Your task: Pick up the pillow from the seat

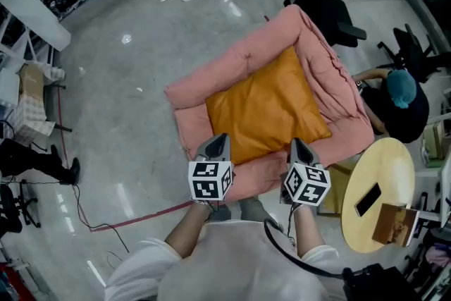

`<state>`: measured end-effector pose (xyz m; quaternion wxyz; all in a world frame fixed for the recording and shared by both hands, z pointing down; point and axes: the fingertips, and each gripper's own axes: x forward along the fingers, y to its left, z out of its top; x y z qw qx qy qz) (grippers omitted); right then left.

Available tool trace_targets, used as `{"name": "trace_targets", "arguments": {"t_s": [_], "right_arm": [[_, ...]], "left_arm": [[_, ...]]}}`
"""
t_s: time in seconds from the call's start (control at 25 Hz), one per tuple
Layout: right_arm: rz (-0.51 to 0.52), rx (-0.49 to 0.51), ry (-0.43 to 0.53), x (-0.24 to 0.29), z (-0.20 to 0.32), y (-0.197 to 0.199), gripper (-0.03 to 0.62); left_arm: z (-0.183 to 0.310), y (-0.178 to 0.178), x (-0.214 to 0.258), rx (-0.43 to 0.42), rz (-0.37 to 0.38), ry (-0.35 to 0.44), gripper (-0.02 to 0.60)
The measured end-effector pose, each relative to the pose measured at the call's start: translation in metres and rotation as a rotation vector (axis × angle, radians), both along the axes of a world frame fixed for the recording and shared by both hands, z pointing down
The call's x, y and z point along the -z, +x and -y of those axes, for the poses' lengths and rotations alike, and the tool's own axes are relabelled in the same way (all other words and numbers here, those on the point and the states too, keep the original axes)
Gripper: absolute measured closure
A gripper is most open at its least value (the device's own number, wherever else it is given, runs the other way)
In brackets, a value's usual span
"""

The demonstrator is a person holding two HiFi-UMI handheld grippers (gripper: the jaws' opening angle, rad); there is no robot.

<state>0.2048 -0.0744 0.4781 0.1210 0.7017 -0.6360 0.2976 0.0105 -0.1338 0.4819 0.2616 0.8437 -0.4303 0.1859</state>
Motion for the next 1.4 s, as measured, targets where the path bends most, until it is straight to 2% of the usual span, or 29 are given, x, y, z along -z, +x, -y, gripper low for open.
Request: {"name": "trace_targets", "arguments": {"t_s": [0.28, 0.36, 0.48, 0.8, 1.0, 1.24, 1.4], "right_arm": [[0.011, 0.03, -0.015, -0.013, 0.03, 0.021, 0.555], [0.017, 0.031, -0.032, -0.022, 0.039, 0.028, 0.516], [0.02, 0.034, -0.063, -0.037, 0.049, 0.038, 0.475], [-0.032, 0.045, -0.151, -0.079, 0.077, 0.066, 0.403], [-0.103, 0.078, -0.203, -0.101, 0.094, 0.08, 0.343], [-0.177, 0.122, -0.314, -0.143, 0.104, 0.088, 0.319], [-0.232, 0.125, -0.328, -0.16, 0.109, 0.092, 0.319]], "left_arm": [[0.027, 0.023, -0.018, 0.0, 0.009, -0.026, 0.572], [0.033, 0.03, -0.025, -0.013, 0.003, -0.04, 0.568], [0.041, 0.039, -0.04, -0.028, 0.004, -0.071, 0.477], [0.057, 0.05, -0.097, -0.044, 0.022, -0.175, 0.368], [0.06, 0.054, -0.142, -0.042, 0.033, -0.247, 0.316], [0.067, 0.057, -0.197, -0.027, 0.036, -0.321, 0.239], [0.069, 0.061, -0.231, -0.032, 0.035, -0.371, 0.219]]}}
